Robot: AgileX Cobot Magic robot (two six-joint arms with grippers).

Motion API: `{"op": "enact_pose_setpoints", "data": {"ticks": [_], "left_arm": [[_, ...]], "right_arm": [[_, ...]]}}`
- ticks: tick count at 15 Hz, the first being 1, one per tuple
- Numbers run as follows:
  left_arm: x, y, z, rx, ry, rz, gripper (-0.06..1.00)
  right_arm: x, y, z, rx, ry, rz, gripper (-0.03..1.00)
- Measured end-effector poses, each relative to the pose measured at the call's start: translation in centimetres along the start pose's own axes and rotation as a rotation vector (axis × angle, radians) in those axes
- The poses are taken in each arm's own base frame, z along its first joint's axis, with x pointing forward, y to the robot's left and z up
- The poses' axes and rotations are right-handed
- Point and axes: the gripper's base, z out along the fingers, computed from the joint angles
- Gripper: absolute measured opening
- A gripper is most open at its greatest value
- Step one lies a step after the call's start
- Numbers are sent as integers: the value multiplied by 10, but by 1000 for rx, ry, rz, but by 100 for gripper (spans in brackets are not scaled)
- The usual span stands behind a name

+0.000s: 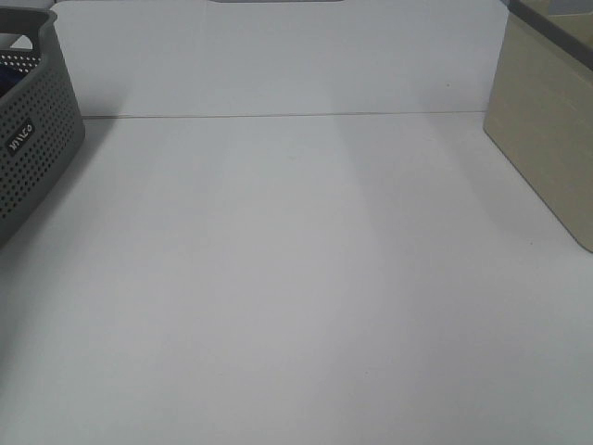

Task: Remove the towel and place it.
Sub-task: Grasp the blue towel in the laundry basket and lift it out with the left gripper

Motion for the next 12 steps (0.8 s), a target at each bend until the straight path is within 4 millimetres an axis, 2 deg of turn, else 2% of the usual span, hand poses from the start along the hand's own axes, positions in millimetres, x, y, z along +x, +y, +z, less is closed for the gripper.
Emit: {"op": "enact_pose_setpoints", "data": {"ticks": [2, 8, 10, 12], "left_arm": [[0, 0, 0, 1, 0, -8, 6], [2, 1, -4, -6, 11, -3, 0], [6, 7, -26, -43, 12, -25, 0], [11, 14, -60, -108, 5, -77, 0]], "right_arm": [[0, 0, 0, 0, 0, 0, 74], [0, 0, 0, 0, 0, 0, 74], [0, 0, 0, 0, 0, 0, 74], [0, 0, 0, 0, 0, 0, 74]]}}
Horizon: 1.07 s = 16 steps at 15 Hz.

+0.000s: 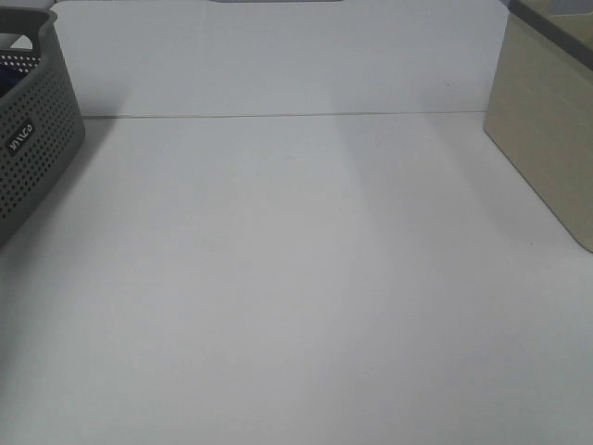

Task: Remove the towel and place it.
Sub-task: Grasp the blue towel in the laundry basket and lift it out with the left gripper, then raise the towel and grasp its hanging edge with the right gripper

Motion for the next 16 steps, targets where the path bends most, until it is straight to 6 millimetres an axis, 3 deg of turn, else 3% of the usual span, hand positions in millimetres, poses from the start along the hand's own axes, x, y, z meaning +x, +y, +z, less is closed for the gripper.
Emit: {"op": "enact_pose_setpoints", "data": {"ticks": [4, 7, 8, 11, 12, 13, 16], "left_arm": [[10, 16, -79, -143, -31, -121, 0], [9, 18, -146, -261, -80, -128, 0], [10, 17, -181, -336, -112, -131, 0], [12, 12, -244, -508, -196, -133, 0], [9, 8, -266, -566, -236, -124, 0], [7, 6, -275, -593, -257, -120, 0], [-24, -9, -325, -729, -432, -42, 0]], "right_arm": [[0, 0, 0, 0, 0, 0, 74], [0, 0, 0, 0, 0, 0, 74], [0, 0, 0, 0, 0, 0, 74], [0, 0, 0, 0, 0, 0, 74], [0, 0, 0, 0, 0, 0, 74], [0, 0, 0, 0, 0, 0, 74], [0, 0, 0, 0, 0, 0, 74]]}}
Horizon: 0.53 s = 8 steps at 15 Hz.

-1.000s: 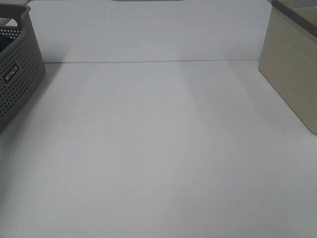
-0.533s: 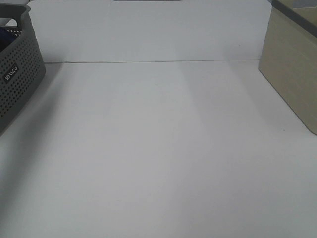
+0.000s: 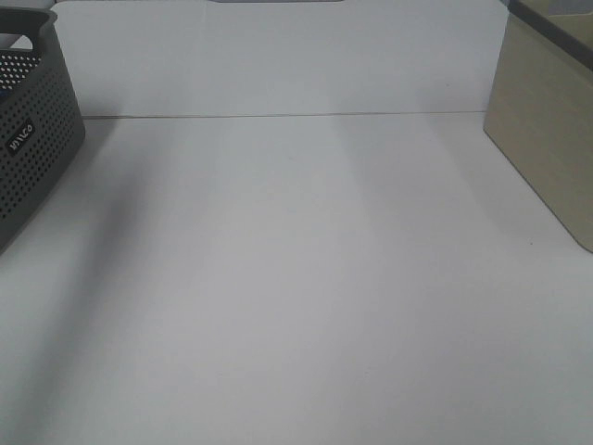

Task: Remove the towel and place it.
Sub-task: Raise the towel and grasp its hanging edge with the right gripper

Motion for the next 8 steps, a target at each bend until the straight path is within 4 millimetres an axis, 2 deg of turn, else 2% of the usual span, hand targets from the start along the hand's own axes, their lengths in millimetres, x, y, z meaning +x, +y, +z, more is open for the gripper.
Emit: {"op": "enact_pose_setpoints", "data": {"ticks": [3, 5, 6, 7, 8], "left_arm": [[-52, -6, -16, -8, -181, 45, 0], [-77, -11, -25, 2, -264, 72, 0], [-84, -14, -27, 7, -287, 83, 0], [-96, -18, -31, 17, -322, 107, 0], [-105, -21, -36, 21, -353, 124, 0]], "right_arm": [[0, 1, 0, -6, -2, 3, 74], [-2, 2, -1, -19, -23, 11, 74], [-6, 3, -2, -34, -64, 22, 74], [-20, 10, -2, -120, -191, 65, 73], [-30, 13, 1, -177, -223, 59, 73]]}}
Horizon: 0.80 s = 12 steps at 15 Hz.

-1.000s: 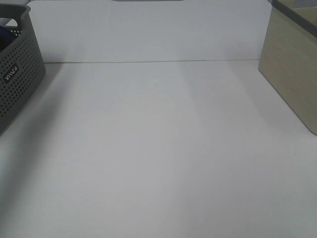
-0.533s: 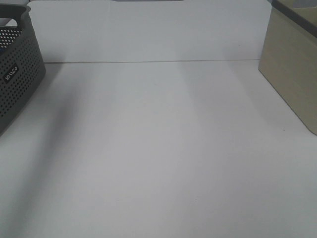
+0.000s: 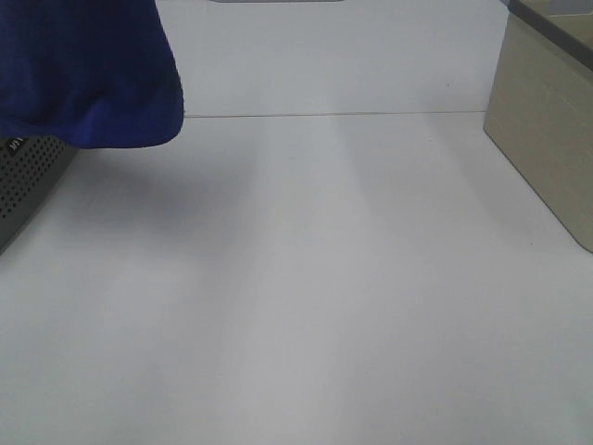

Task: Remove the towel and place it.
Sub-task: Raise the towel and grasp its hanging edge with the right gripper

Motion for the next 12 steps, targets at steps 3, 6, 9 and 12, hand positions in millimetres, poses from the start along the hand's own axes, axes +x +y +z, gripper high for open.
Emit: {"op": "enact_pose_setpoints", "data": {"ticks": [3, 6, 9, 12], "left_arm": [[-21, -7, 2, 39, -54, 21, 0], [-33, -18, 5, 108, -64, 49, 0], [-57, -21, -4, 114, -139, 84, 0], [-68, -23, -9, 108, -175, 104, 0]], "right_arm": [[-16, 5, 27, -179, 59, -30, 73], [-27, 3, 65, -335, 134, -70, 73], [-31, -9, 133, -521, 160, -70, 73], [-26, -17, 172, -618, 106, -30, 73]]}}
